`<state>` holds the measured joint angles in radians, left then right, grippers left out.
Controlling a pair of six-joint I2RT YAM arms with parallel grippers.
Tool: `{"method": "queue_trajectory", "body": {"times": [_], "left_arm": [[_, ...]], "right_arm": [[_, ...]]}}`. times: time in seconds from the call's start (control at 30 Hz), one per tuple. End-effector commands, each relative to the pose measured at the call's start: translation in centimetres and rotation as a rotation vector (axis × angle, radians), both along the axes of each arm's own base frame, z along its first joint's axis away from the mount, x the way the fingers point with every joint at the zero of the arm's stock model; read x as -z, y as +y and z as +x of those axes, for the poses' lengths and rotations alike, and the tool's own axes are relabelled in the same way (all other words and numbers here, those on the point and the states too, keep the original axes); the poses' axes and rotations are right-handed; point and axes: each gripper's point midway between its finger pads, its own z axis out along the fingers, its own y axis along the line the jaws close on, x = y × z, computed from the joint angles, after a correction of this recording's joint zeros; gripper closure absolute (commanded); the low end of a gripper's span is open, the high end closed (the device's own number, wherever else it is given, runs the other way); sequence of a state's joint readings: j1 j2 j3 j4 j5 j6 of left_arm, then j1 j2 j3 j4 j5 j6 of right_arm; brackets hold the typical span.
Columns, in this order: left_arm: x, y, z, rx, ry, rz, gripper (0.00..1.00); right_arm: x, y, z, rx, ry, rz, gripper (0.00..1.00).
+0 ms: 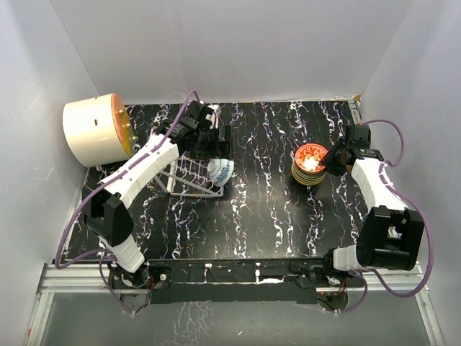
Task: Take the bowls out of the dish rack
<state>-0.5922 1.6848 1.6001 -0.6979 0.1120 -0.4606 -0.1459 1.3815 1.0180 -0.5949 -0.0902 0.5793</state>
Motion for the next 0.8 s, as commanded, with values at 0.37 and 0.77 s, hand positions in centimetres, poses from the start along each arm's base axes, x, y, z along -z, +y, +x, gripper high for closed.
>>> {"method": "queue_trajectory", "body": {"times": [0.37, 0.77], "left_arm": [[-1.2, 0.2, -0.8, 0.013, -0.018, -0.031, 0.07], [-1.2, 0.1, -1.0, 0.019, -0.018, -0.037, 0.08]], "right_arm": [[-3.1, -1.7, -0.2, 0.043, -0.073, -0.094, 0.54], [-4.6, -2.0, -0.9, 0.052, -0.1, -0.118, 0.55]]}}
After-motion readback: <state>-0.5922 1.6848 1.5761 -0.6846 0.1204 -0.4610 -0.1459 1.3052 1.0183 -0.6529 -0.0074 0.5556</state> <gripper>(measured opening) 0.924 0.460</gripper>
